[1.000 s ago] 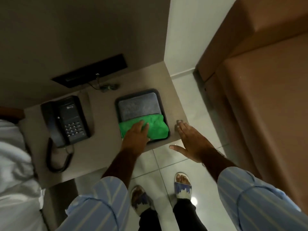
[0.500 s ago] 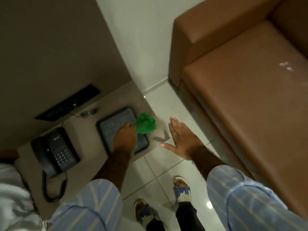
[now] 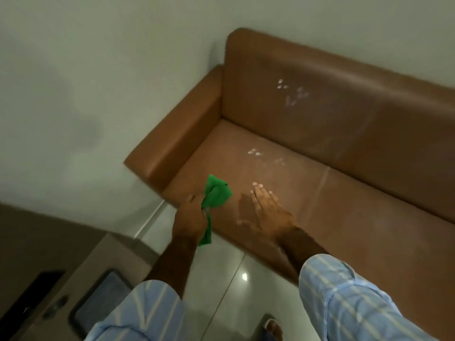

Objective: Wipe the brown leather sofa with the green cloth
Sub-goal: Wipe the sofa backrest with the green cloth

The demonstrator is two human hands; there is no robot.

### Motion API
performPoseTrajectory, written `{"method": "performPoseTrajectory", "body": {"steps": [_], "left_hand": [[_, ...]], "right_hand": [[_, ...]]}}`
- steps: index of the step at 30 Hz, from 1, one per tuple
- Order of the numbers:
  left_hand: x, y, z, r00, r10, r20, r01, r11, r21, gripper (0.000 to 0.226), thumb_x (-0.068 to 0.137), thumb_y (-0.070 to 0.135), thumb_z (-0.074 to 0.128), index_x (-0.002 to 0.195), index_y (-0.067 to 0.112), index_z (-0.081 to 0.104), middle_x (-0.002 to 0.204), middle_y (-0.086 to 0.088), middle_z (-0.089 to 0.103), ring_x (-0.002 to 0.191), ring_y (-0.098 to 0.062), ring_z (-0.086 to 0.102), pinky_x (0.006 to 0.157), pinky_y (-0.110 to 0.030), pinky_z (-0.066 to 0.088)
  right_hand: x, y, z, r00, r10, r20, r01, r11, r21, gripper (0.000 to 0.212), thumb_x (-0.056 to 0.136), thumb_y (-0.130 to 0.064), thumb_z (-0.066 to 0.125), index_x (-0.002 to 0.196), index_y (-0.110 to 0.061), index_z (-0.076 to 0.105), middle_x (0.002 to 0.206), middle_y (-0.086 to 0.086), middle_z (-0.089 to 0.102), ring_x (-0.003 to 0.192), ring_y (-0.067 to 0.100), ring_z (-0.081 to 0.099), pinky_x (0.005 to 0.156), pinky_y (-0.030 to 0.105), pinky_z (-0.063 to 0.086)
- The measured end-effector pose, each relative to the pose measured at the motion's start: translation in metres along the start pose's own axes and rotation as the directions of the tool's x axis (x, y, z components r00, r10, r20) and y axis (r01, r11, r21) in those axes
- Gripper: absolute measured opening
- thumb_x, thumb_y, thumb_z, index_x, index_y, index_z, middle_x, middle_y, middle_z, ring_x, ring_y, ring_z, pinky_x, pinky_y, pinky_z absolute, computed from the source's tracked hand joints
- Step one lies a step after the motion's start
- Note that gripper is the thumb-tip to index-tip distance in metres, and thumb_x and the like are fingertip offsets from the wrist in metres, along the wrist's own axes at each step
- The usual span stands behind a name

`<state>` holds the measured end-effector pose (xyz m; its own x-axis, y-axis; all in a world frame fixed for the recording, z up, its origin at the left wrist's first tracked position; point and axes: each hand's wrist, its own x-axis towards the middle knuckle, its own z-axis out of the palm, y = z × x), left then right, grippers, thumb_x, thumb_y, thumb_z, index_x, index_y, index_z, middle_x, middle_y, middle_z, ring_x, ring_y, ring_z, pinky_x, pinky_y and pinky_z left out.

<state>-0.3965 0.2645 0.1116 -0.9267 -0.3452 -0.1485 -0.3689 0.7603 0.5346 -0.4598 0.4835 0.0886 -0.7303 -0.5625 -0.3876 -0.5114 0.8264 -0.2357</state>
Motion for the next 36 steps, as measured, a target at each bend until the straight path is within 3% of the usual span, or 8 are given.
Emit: {"method": "performPoseTrajectory", "body": {"steps": [3, 8, 17, 20, 24, 28, 33, 36], "left_hand": [[0.031, 0.071, 0.005, 0.984, 0.167, -0.064, -0.16, 0.982, 0.097, 0.034, 0.089, 0.017, 0.058, 0.123, 0.011, 0.058, 0.124, -0.015, 0.059, 0.116, -0.034, 0.055, 0.103, -0.049, 0.045], [0.09, 0.172, 0.029, 0.985, 0.107, -0.131, -0.125, 0.983, -0.136, 0.015, 0.087, 0.005, 0.06, 0.101, 0.0, 0.06, 0.101, -0.021, 0.06, 0.095, -0.038, 0.057, 0.08, -0.05, 0.052], [0.252, 0.249, 0.088, 0.97, -0.051, -0.237, -0.036, 0.938, -0.346, 0.027, 0.09, 0.004, 0.058, 0.116, 0.002, 0.054, 0.114, -0.018, 0.059, 0.103, -0.033, 0.06, 0.085, -0.043, 0.052], [0.311, 0.254, 0.108, 0.964, -0.11, -0.242, 0.015, 0.932, -0.363, 0.034, 0.09, 0.002, 0.06, 0.122, 0.0, 0.05, 0.12, -0.021, 0.055, 0.108, -0.036, 0.057, 0.087, -0.04, 0.048], [0.379, 0.246, 0.135, 0.956, -0.081, -0.281, -0.03, 0.929, -0.368, 0.034, 0.089, 0.002, 0.058, 0.122, 0.0, 0.049, 0.119, -0.021, 0.054, 0.107, -0.034, 0.056, 0.091, -0.045, 0.048], [0.434, 0.239, 0.15, 0.885, -0.179, -0.43, -0.044, 0.887, -0.459, 0.032, 0.09, 0.009, 0.062, 0.119, 0.002, 0.052, 0.116, -0.017, 0.058, 0.107, -0.022, 0.056, 0.089, -0.023, 0.041], [0.447, 0.283, 0.195, 0.814, -0.178, -0.553, -0.148, 0.857, -0.493, 0.038, 0.075, -0.009, 0.058, 0.113, -0.007, 0.057, 0.112, -0.025, 0.061, 0.107, -0.034, 0.057, 0.097, -0.024, 0.037], [0.416, 0.304, 0.237, 0.838, -0.077, -0.54, -0.209, 0.869, -0.448, 0.046, 0.074, 0.001, 0.048, 0.119, -0.008, 0.056, 0.121, -0.029, 0.057, 0.113, -0.039, 0.053, 0.104, -0.033, 0.037]], "right_hand": [[-0.013, 0.06, -0.042, 0.995, 0.08, -0.064, -0.082, 0.996, -0.032, 0.111, 0.094, -0.082, 0.017, 0.168, -0.001, 0.002, 0.178, 0.018, -0.008, 0.166, 0.028, -0.007, 0.136, 0.043, -0.003], [-0.01, 0.151, -0.093, 0.986, 0.093, -0.138, -0.096, 0.995, -0.009, 0.1, 0.102, -0.074, 0.03, 0.169, -0.006, 0.001, 0.179, 0.012, -0.008, 0.166, 0.023, -0.008, 0.135, 0.038, -0.004], [0.098, 0.293, -0.181, 0.927, 0.138, -0.348, -0.207, 0.964, -0.168, 0.083, 0.108, -0.059, 0.029, 0.169, -0.008, 0.008, 0.179, 0.012, 0.003, 0.167, 0.025, 0.002, 0.135, 0.042, 0.005], [0.162, 0.336, -0.218, 0.913, 0.043, -0.407, -0.175, 0.94, -0.293, 0.073, 0.11, -0.051, 0.031, 0.169, -0.011, 0.014, 0.179, 0.01, 0.011, 0.166, 0.027, 0.011, 0.134, 0.047, 0.012], [0.24, 0.378, -0.244, 0.894, -0.147, -0.424, -0.066, 0.892, -0.447, 0.068, 0.111, -0.04, 0.042, 0.169, -0.012, 0.019, 0.177, 0.011, 0.018, 0.164, 0.032, 0.02, 0.13, 0.052, 0.023], [0.276, 0.402, -0.229, 0.776, -0.264, -0.574, -0.09, 0.853, -0.514, 0.066, 0.114, -0.049, 0.03, 0.17, -0.017, 0.017, 0.178, 0.007, 0.021, 0.164, 0.027, 0.02, 0.131, 0.049, 0.026], [0.284, 0.416, -0.219, 0.684, -0.354, -0.637, -0.074, 0.836, -0.544, 0.063, 0.114, -0.044, 0.032, 0.169, -0.016, 0.02, 0.176, 0.008, 0.026, 0.163, 0.029, 0.024, 0.13, 0.05, 0.029], [0.286, 0.415, -0.217, 0.673, -0.365, -0.643, -0.064, 0.838, -0.542, 0.061, 0.114, -0.04, 0.033, 0.168, -0.015, 0.023, 0.175, 0.008, 0.027, 0.163, 0.03, 0.026, 0.13, 0.05, 0.029]]}}
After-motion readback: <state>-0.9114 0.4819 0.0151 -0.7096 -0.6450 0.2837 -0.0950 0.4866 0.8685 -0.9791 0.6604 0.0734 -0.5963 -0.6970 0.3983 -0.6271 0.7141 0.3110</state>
